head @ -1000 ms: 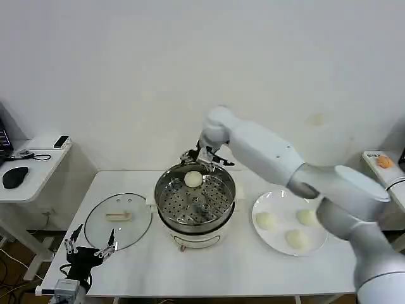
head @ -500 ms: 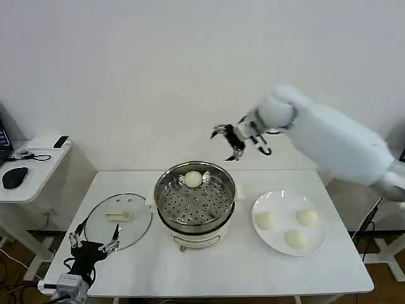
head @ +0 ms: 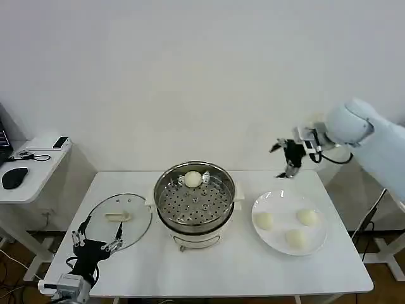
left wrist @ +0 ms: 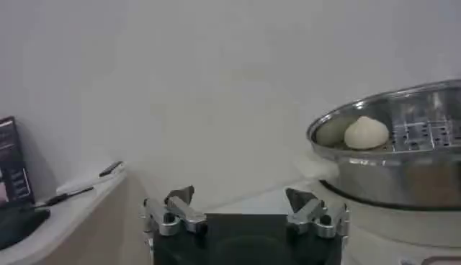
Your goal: Take steamed baozi put them in steamer then cover it.
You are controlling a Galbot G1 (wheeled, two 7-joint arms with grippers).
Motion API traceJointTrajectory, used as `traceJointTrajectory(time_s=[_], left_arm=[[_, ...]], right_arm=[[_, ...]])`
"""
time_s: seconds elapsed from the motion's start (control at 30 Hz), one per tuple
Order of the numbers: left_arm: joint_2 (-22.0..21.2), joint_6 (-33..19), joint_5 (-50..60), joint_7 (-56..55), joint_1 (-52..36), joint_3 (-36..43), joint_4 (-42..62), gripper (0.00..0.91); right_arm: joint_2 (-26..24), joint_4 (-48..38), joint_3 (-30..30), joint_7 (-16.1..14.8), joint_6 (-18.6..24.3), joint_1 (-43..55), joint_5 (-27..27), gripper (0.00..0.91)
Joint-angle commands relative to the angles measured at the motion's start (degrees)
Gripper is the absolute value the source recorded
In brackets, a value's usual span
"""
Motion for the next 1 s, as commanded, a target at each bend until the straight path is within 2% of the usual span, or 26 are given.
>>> traceJointTrajectory(time_s=[0.03,0.43,0.83,1.0], left_arm=[[-0.6,0.4,-0.2,0.0,1.2,0.1,-3.0,0.907],[-1.2,0.7,0.9,0.1,2.8,0.1,-3.5,0.907],[-0.8,0.8,1.2,0.0,3.4,-1.0,-3.4,0.907],[-0.8,1.0,0.9,0.1,3.3,-0.7,-3.3,0.907]], right_arm=[[-1.4,0.1,6.5,-3.2,-4.2,-14.3,-6.3,0.907],[10.2,-7.8,8.8,-2.4,-2.5,-21.5,-11.9,0.907],[13.8,-12.2,9.1,0.7,-0.3,-21.7,-15.0,0.907],[14.4,-13.0,9.6,0.4,-0.1,-22.1,-15.7,0.907]])
